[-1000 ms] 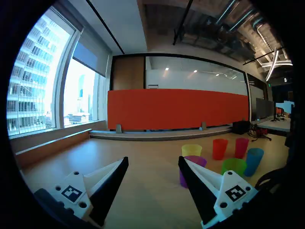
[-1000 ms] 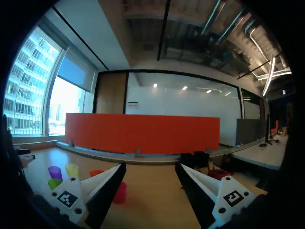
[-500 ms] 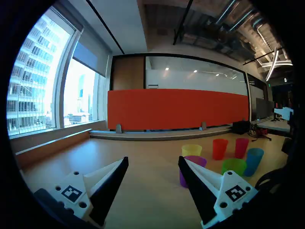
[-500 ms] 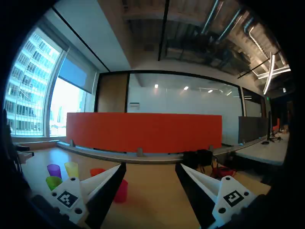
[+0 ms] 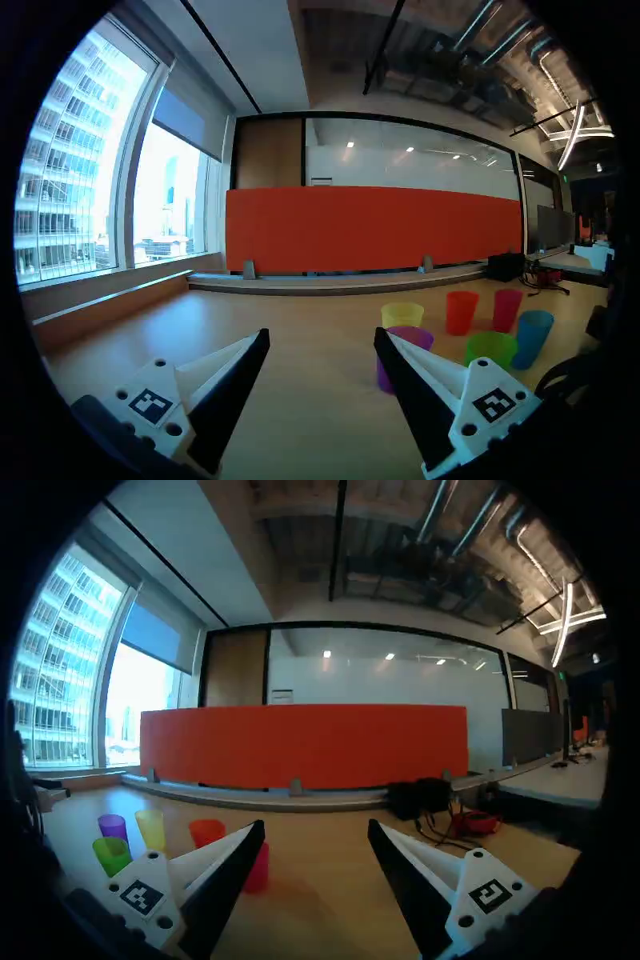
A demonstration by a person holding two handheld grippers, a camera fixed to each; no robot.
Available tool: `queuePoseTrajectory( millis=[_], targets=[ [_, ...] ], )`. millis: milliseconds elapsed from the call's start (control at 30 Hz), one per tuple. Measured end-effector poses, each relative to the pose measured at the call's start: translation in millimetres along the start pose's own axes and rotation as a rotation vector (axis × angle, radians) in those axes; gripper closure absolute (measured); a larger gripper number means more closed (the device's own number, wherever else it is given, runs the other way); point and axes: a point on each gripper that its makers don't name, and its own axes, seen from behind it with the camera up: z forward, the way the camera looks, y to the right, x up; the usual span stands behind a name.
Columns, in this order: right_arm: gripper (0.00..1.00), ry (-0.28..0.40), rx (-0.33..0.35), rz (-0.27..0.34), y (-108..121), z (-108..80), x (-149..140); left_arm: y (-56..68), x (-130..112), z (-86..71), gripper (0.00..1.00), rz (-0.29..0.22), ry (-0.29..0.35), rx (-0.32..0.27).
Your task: Pour water
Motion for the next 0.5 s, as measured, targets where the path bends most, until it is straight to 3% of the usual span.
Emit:
queuePoseTrajectory(
  millis=[500],
  targets=[
    [0.00, -0.032, -0.031, 0.013, 15.9, 2.1, -27.9, -0.2, 0.3, 0.1, 0.03, 0.000, 0.000, 0.000]
  ],
)
